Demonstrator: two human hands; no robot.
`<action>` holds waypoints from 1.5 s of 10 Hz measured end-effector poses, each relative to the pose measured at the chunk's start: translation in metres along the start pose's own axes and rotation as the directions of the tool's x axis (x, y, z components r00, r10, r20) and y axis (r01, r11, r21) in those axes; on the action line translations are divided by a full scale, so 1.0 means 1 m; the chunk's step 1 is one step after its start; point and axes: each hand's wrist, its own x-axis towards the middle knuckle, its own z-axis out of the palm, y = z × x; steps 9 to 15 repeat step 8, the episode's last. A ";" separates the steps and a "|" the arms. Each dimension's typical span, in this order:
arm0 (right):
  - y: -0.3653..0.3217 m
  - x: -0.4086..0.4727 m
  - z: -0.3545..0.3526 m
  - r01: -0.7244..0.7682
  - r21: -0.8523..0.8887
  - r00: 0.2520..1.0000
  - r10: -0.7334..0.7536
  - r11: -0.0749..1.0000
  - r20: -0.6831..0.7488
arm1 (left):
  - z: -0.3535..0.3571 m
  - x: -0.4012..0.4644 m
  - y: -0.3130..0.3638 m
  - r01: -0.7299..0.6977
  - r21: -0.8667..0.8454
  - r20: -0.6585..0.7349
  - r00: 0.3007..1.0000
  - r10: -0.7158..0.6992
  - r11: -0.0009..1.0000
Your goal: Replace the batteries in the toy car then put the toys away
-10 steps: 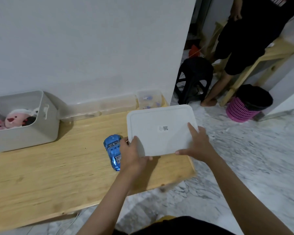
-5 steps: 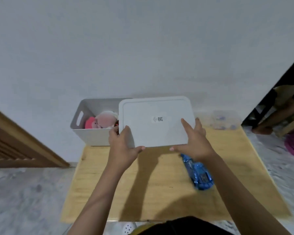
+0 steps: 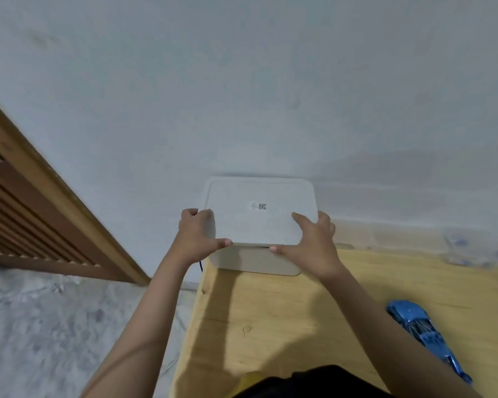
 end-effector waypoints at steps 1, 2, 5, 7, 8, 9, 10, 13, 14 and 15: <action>-0.001 0.009 0.011 -0.025 -0.029 1.000 0.025 0.999 0.009 | 0.002 0.014 -0.007 0.025 0.016 0.034 0.999 -0.026 1.000; 0.000 0.008 0.020 -0.002 -0.045 1.000 0.001 0.999 -0.015 | 0.004 0.019 -0.009 0.020 0.047 0.029 0.999 -0.022 0.999; 0.018 0.010 0.026 -0.011 -0.110 1.000 0.009 0.994 -0.017 | 0.016 0.019 -0.005 0.042 0.122 0.040 0.998 -0.047 0.992; 0.021 0.008 0.025 -0.022 0.016 1.000 0.021 1.000 0.021 | 0.015 0.026 -0.001 0.041 0.134 0.048 0.998 -0.048 0.990; 0.020 0.009 -0.010 -0.093 0.101 0.995 0.096 0.990 -0.029 | 0.006 0.019 -0.020 0.060 -0.063 0.120 0.991 -0.052 0.996; 0.020 0.009 -0.010 -0.093 0.101 0.995 0.096 0.990 -0.029 | 0.006 0.019 -0.020 0.060 -0.063 0.120 0.991 -0.052 0.996; 0.020 0.009 -0.010 -0.093 0.101 0.995 0.096 0.990 -0.029 | 0.006 0.019 -0.020 0.060 -0.063 0.120 0.991 -0.052 0.996; 0.020 0.009 -0.010 -0.093 0.101 0.995 0.096 0.990 -0.029 | 0.006 0.019 -0.020 0.060 -0.063 0.120 0.991 -0.052 0.996; 0.020 0.009 -0.010 -0.093 0.101 0.995 0.096 0.990 -0.029 | 0.006 0.019 -0.020 0.060 -0.063 0.120 0.991 -0.052 0.996; 0.020 0.009 -0.010 -0.093 0.101 0.995 0.096 0.990 -0.029 | 0.006 0.019 -0.020 0.060 -0.063 0.120 0.991 -0.052 0.996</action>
